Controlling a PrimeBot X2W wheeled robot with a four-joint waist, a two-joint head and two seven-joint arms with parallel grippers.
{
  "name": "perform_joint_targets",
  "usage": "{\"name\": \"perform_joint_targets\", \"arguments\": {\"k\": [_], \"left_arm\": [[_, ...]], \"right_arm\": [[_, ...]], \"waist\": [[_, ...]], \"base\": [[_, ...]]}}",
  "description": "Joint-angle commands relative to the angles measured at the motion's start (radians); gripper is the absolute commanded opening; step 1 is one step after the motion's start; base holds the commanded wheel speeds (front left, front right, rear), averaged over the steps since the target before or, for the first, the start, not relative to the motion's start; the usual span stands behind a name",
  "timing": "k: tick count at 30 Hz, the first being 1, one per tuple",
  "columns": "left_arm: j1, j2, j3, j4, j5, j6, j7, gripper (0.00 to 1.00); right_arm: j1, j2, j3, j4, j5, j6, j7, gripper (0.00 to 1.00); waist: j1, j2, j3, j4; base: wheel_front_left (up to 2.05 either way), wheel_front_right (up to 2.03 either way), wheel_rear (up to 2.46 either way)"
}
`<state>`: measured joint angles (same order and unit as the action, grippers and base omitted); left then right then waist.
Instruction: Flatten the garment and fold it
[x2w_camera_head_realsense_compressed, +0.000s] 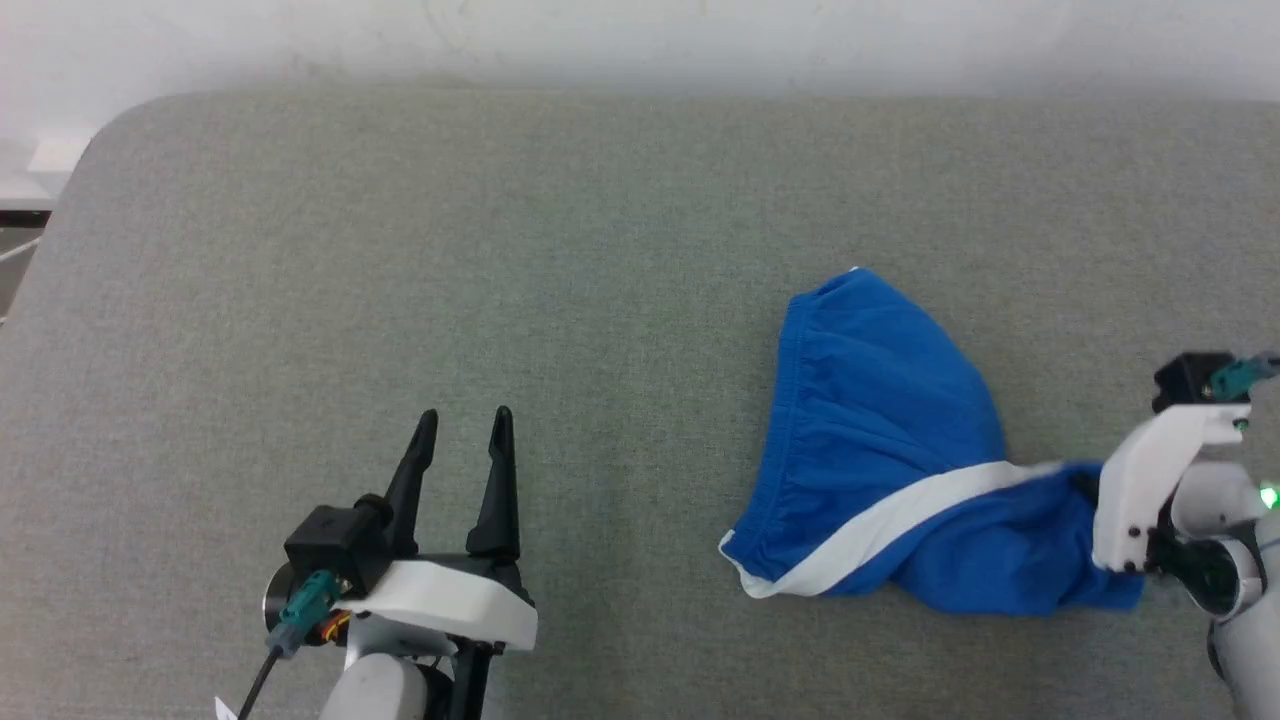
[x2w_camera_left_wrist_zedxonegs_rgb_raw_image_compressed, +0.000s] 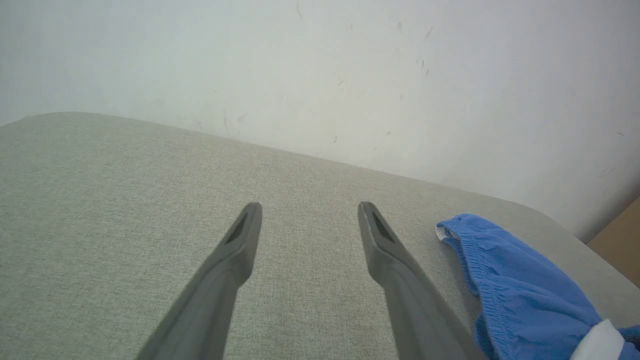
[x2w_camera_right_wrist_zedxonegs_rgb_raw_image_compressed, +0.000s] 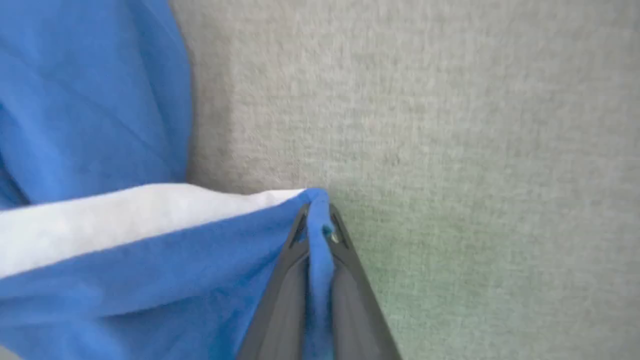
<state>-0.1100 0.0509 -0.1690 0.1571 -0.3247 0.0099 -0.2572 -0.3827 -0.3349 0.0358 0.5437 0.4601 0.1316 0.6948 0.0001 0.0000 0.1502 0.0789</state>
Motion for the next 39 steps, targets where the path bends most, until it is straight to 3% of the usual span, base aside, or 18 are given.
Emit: {"name": "perform_joint_targets", "arguments": {"k": [1, 6, 11, 17, 24, 26, 34, 39], "left_arm": [[-0.005, -0.001, 0.001, 0.002, -0.005, 0.003, -0.005, 1.0], [0.002, -0.001, 0.001, 0.002, -0.004, 0.005, -0.005, 1.0], [0.011, -0.001, -0.003, 0.002, -0.007, 0.006, -0.005, 1.0], [0.021, -0.001, -0.01, 0.002, -0.014, 0.01, -0.005, 1.0], [0.028, -0.001, -0.009, 0.007, -0.008, 0.006, -0.005, 1.0], [0.028, -0.001, -0.007, 0.011, -0.004, 0.003, -0.005, 1.0], [0.033, -0.001, -0.007, 0.019, 0.002, -0.002, -0.005, 1.0], [0.042, -0.001, -0.011, 0.02, 0.003, -0.003, -0.005, 1.0]], "right_arm": [[-0.014, 0.011, 0.003, -0.029, -0.025, -0.001, -0.08, 0.0], [-0.057, 0.028, -0.033, -0.114, -0.082, -0.001, -0.32, 0.0], [0.015, 0.061, -0.127, -0.196, -0.116, -0.001, -0.502, 0.0], [0.213, 0.128, -0.249, -0.222, -0.117, -0.001, -0.608, 0.0], [0.361, 0.201, -0.36, -0.09, -0.109, -0.001, -0.692, 0.0], [0.355, 0.209, -0.36, -0.063, -0.103, -0.001, -0.717, 1.0], [0.322, 0.224, -0.414, -0.105, -0.106, -0.001, -0.871, 1.0], [0.314, 0.225, -0.364, -0.197, -0.111, -0.001, -0.817, 1.0]], "waist": [[-0.0001, 0.0, -0.016, -0.013], [-0.0001, 0.0, -0.036, -0.037], [-0.0001, 0.0, -0.051, -0.055], [-0.0001, 0.0, -0.061, -0.063], [-0.0001, 0.0, -0.064, -0.084], [-0.0001, 0.0, -0.065, -0.088], [-0.0001, 0.0, -0.085, -0.083], [-0.0001, 0.0, -0.105, -0.075]], "base": [[0.0, 0.0, 0.0], [0.0, 0.0, 0.0], [0.0, 0.0, 0.0], [0.0, 0.0, 0.0], [0.0, 0.0, 0.0], [0.0, 0.0, 0.0], [0.0, 0.0, 0.0], [0.0, 0.0, 0.0]]}}
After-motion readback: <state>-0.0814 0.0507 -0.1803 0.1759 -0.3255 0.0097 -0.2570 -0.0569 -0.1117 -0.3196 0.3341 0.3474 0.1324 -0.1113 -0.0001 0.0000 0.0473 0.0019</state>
